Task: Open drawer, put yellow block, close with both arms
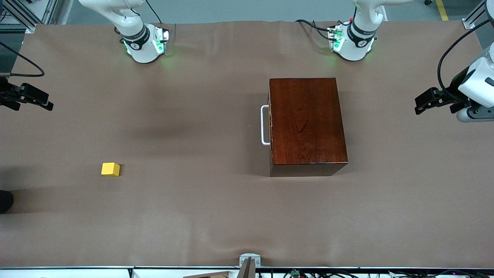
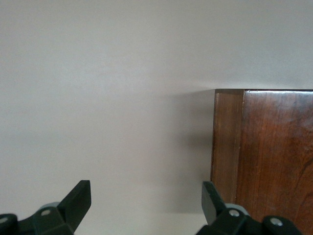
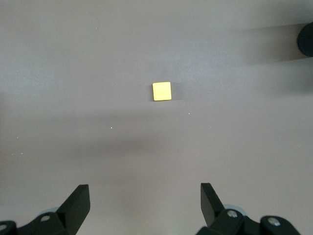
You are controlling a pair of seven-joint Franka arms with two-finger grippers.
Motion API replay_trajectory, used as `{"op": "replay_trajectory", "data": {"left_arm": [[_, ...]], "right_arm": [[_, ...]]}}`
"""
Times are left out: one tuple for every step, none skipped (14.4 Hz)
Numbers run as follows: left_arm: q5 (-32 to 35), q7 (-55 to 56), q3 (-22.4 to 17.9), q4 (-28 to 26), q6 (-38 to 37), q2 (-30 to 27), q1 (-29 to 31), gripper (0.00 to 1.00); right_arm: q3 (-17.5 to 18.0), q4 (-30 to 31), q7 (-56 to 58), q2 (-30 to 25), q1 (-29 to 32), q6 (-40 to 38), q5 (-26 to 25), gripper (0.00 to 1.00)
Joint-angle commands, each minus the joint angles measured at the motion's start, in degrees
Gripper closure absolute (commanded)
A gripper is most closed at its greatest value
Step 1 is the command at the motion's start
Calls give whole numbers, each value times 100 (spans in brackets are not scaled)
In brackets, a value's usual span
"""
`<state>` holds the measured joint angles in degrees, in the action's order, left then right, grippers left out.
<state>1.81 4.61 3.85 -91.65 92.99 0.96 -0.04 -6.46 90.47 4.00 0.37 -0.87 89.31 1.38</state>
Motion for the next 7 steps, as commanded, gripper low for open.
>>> {"op": "replay_trajectory", "data": {"left_arm": [[65,49,37,51,70,27,21,0],[73,41,37,68,70,45,12,0],[74,40,37,68,70,45,-5,0],[82,40,46,68,79,45,3,0],[82,40,46,68,70,45,4,0],[74,49,46,68,70,45,4,0],[56,41,54,77,79,53,-14,0]], "right_arm": [[22,-126,-83,34,25,-45,-94,0],[22,-117,-83,42,17,-45,-94,0],[22,-117,-83,34,25,-45,-94,0],[22,-126,-83,34,17,-45,-94,0],[22,-143,-83,42,25,-45,-94,0],[22,-152,-83,34,34,-45,-94,0],[22,-161,-83,34,34,-45,-94,0]]}}
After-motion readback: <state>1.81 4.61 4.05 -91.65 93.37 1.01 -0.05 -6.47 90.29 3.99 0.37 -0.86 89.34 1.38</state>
